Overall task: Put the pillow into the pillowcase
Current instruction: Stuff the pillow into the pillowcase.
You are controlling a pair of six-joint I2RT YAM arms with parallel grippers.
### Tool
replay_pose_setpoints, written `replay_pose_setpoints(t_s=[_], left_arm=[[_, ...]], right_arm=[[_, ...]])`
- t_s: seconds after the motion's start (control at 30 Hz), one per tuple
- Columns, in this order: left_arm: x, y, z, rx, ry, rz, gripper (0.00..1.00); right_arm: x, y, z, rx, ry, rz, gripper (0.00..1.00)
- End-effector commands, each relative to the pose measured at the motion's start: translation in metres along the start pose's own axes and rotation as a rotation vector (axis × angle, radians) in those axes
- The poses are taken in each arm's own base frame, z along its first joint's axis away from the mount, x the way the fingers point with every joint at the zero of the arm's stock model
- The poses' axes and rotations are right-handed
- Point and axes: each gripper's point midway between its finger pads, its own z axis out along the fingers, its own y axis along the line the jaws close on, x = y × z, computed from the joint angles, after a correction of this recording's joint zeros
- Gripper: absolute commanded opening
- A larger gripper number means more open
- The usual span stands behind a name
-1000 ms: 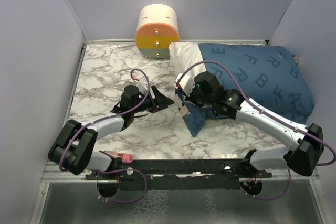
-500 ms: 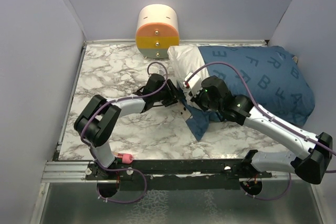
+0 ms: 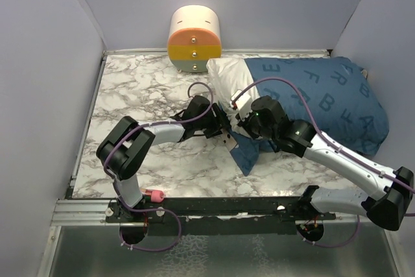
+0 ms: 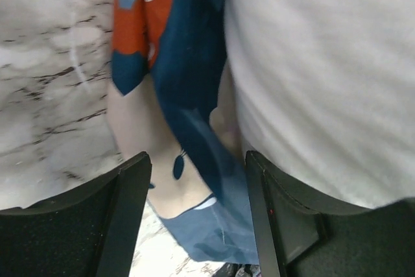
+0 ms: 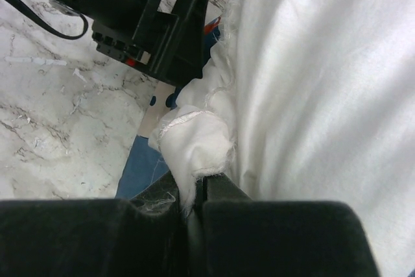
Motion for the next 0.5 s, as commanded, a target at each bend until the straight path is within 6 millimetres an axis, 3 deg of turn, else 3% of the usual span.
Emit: replay_pose_setpoints(t_s=[0.0, 0.2, 0.23, 0.3, 0.33, 0.47], left_arm=[[0.004, -0.017, 0.013, 0.038, 0.003, -0.018, 0.64], [0.016, -0.014, 0.031, 0.038, 0.044, -0.029, 0.60], [0.017, -0.015, 0.034, 0.040, 0.051, -0.026, 0.54], [0.016, -0.021, 0.035, 0.064, 0.046, -0.015, 0.22], [0.015, -0.024, 0.032, 0.075, 0.040, -0.007, 0.12], [0.010, -0.034, 0.002, 0.109, -0.005, 0.078, 0.01]], right_arm=[[-0.016, -0.019, -0.016, 0.080, -0.079, 0.047, 0.01], [-0.010, -0.019, -0.016, 0.084, -0.069, 0.047, 0.01], [-0.009, -0.019, -0.016, 0.089, -0.065, 0.047, 0.01], [-0.001, -0.021, -0.013, 0.106, -0.028, 0.050, 0.01], [0.005, -0.021, -0.011, 0.113, -0.001, 0.048, 0.01], [0.032, -0.024, -0.003, 0.144, 0.138, 0.054, 0.01]])
